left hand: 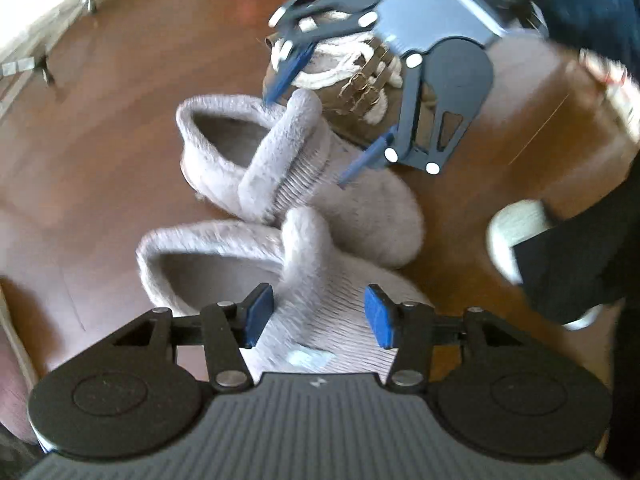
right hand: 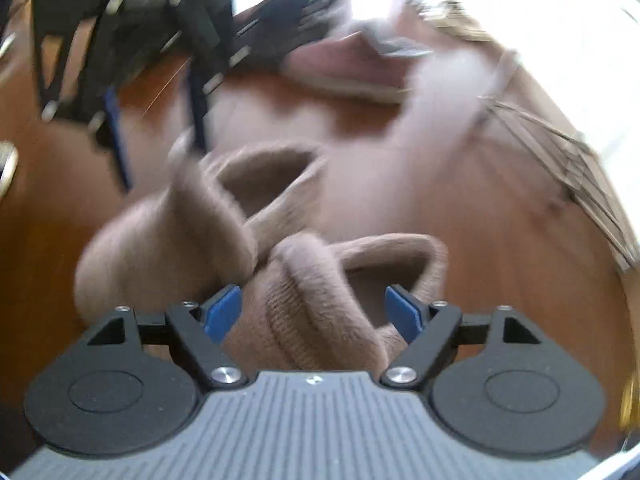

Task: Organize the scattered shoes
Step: 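Lower the slipper beside its mate with the left tool while the right tool steadies the first slipper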

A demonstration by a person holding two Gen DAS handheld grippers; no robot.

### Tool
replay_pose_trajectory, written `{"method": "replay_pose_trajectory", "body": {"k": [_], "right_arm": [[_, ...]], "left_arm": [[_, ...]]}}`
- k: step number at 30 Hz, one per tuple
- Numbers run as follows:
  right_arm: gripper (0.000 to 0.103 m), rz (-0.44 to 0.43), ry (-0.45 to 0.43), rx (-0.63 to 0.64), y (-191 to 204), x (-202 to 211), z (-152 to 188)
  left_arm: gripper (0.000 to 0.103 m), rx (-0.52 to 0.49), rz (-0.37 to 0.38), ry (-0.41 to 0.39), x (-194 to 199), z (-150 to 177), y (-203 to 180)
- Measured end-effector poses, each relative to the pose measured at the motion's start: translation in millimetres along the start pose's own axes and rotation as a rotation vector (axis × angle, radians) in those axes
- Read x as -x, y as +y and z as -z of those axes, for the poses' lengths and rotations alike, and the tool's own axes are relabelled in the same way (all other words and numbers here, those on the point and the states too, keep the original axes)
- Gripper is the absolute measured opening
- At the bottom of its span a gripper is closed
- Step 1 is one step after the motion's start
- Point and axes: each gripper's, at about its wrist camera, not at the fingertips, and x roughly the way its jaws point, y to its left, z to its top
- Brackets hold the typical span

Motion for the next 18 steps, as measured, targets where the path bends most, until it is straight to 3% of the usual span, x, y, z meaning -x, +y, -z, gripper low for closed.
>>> {"method": "replay_pose_trajectory", "body": {"k": [2, 4, 9, 15, 17, 18], "right_arm": [[0.058, -0.041, 0.003, 0.051, 0, -7, 3], [0.042, -0.075, 0.003, 0.046, -1, -4, 2], [0.029, -0.098, 0.024, 0.103, 3, 6, 8], [0.026, -0.105, 0.036, 0.239, 17, 14, 23], [0.03, -0.095, 0.047, 0.249, 16, 11, 20], [0.039, -0.106, 0.057, 0.21, 13, 8, 18]], "left_arm": [[0.055, -0.031, -0.015, 0.024, -9, 1, -2], [0.055, -0.069, -0.029, 0.047, -14, 2, -6], [0.055, -0.12, -0.049, 0.078, -22, 5, -11], [0.055, -0.136, -0.039, 0.083, -21, 2, -6], [0.055, -0.135, -0.038, 0.092, -20, 1, -2], [0.055, -0.135, -0.039, 0.093, -23, -2, -1]]}}
